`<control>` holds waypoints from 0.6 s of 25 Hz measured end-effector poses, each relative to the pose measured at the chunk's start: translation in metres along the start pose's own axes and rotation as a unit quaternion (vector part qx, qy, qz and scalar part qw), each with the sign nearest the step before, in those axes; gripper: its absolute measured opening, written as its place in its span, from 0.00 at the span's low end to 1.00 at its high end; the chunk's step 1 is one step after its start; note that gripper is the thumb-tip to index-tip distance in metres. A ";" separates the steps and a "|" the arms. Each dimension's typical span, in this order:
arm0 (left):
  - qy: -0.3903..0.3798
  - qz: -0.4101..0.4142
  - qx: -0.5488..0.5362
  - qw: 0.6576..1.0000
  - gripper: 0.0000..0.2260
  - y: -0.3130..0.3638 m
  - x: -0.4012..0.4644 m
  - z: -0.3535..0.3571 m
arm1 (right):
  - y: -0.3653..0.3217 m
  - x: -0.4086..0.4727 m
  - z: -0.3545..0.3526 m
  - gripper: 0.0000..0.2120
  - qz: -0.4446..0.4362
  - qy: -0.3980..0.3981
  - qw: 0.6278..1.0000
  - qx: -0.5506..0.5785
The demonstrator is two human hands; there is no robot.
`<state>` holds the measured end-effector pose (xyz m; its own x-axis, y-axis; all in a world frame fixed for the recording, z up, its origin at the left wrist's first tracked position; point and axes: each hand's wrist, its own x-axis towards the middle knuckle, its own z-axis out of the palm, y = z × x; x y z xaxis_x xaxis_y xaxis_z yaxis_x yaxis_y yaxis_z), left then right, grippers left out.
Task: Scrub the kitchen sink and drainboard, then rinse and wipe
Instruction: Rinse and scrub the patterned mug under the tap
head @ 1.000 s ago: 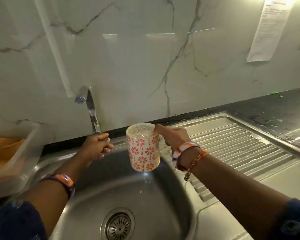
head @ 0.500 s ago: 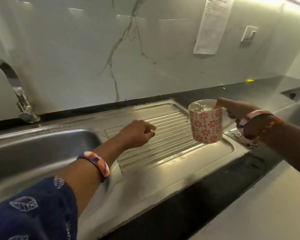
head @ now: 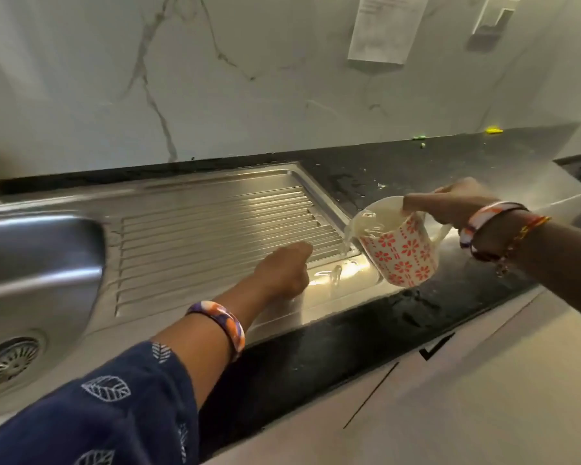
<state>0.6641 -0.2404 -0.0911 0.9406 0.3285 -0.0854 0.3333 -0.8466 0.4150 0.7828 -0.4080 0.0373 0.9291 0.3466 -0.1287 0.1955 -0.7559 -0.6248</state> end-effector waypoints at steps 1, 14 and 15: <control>0.003 -0.016 0.000 1.000 0.16 0.002 0.000 0.001 | -0.002 -0.004 0.001 0.12 -0.008 -0.020 1.000 -0.012; -0.042 0.024 0.018 0.999 0.28 0.069 0.002 0.033 | 0.013 0.006 -0.043 0.11 -0.029 -0.035 0.998 0.046; -0.058 0.043 0.024 0.997 0.29 0.083 0.003 0.043 | 0.012 0.003 -0.045 0.10 -0.039 -0.034 0.999 -0.003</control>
<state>0.6977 -0.3275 -0.0961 0.9659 0.2059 -0.1569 0.2516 -0.8897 0.3810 0.8022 -0.4415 0.0639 0.8875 0.4418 -0.1313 0.2693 -0.7283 -0.6301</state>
